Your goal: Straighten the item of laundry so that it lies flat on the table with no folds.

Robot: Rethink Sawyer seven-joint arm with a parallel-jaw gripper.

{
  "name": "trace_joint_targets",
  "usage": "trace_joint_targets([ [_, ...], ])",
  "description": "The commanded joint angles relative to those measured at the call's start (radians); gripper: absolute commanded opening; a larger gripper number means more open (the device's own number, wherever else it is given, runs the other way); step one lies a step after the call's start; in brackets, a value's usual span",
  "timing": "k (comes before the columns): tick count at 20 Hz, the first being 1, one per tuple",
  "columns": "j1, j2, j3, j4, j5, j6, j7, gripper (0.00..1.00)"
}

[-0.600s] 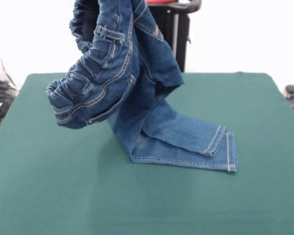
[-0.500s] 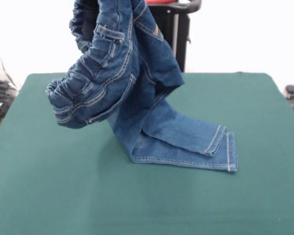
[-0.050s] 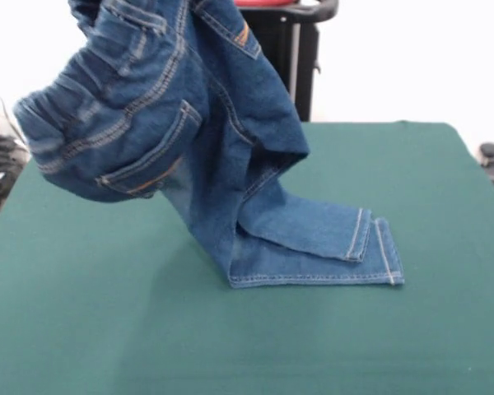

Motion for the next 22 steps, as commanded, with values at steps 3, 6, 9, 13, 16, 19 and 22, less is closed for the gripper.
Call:
trace_joint_targets([
  [3, 0.008, 0.003, 0.129, 0.031, -0.009, 0.053, 0.042, 0.00],
  [6, 0.013, -0.003, 0.137, 0.080, -0.008, -0.010, 0.052, 0.00],
  [9, 0.026, -0.008, 0.138, 0.130, -0.006, -0.071, 0.078, 0.00],
  [13, 0.045, -0.016, 0.122, 0.132, -0.008, -0.043, 0.107, 0.00],
  [16, 0.059, -0.018, 0.124, 0.167, 0.002, -0.084, 0.133, 0.00],
  [19, 0.069, -0.019, 0.134, 0.237, 0.010, -0.179, 0.155, 0.00],
  [22, 0.077, -0.024, 0.137, 0.294, 0.010, -0.248, 0.163, 0.00],
])
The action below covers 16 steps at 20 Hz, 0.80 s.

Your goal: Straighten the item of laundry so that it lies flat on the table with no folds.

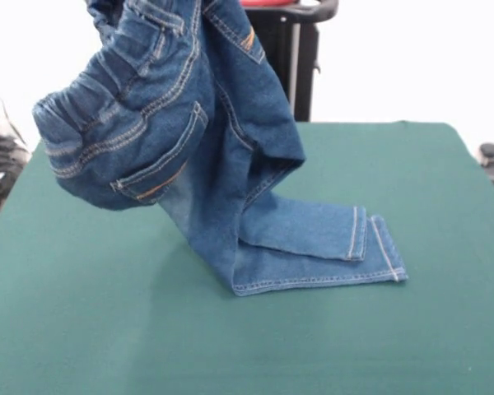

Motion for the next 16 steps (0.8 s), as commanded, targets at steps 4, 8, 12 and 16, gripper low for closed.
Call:
trace_joint_targets([
  [4, 0.057, -0.016, 0.128, 0.304, 0.023, -0.252, 0.165, 0.00],
  [8, 0.055, -0.038, 0.140, 0.398, 0.029, -0.335, 0.150, 0.00],
  [12, 0.043, -0.072, 0.162, 0.495, 0.031, -0.414, 0.121, 0.00],
  [16, 0.016, -0.101, 0.186, 0.570, 0.023, -0.482, 0.085, 0.00],
])
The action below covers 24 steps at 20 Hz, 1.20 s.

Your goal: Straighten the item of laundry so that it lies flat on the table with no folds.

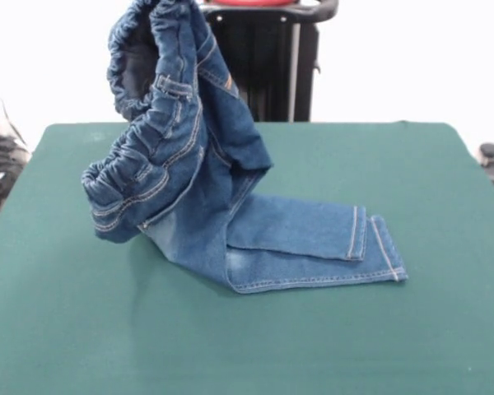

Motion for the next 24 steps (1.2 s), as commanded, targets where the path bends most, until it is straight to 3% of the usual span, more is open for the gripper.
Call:
trace_joint_targets([
  [1, -0.011, -0.054, 0.163, 0.284, 0.020, -0.143, 0.074, 0.00],
  [8, -0.124, -0.126, 0.244, 0.421, -0.016, -0.259, -0.043, 0.00],
  [17, -0.389, -0.266, 0.425, 0.665, -0.088, -0.427, -0.185, 0.00],
  [21, -0.522, -0.324, 0.515, 0.744, -0.134, -0.463, -0.220, 0.00],
  [24, -0.579, -0.381, 0.536, 0.764, -0.159, -0.415, -0.245, 0.00],
])
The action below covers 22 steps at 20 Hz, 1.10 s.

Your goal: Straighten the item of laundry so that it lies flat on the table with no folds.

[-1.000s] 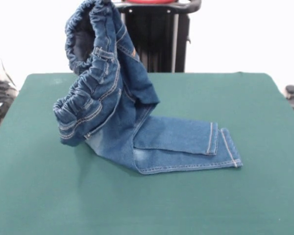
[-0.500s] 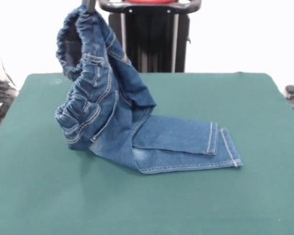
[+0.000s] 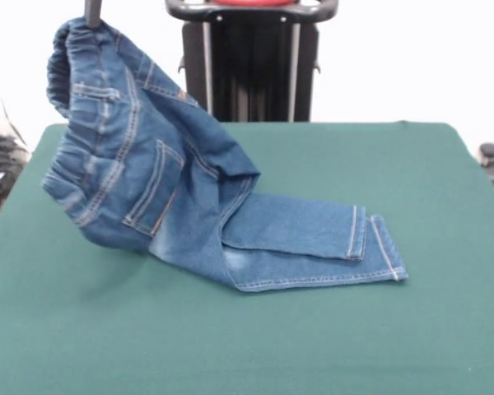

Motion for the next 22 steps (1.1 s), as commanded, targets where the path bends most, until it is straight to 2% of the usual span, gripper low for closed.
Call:
trace_joint_targets([
  [1, -0.113, -0.136, 0.228, 0.257, -0.092, -0.003, -0.254, 0.00],
  [11, -0.290, -0.230, 0.370, 0.340, -0.132, 0.020, -0.259, 0.00],
  [14, -0.378, -0.248, 0.435, 0.374, -0.125, 0.020, -0.295, 0.00],
  [18, -0.501, -0.185, 0.553, 0.382, -0.178, -0.039, -0.284, 0.00],
  [22, -0.578, -0.087, 0.625, 0.353, -0.269, -0.091, -0.245, 0.00],
])
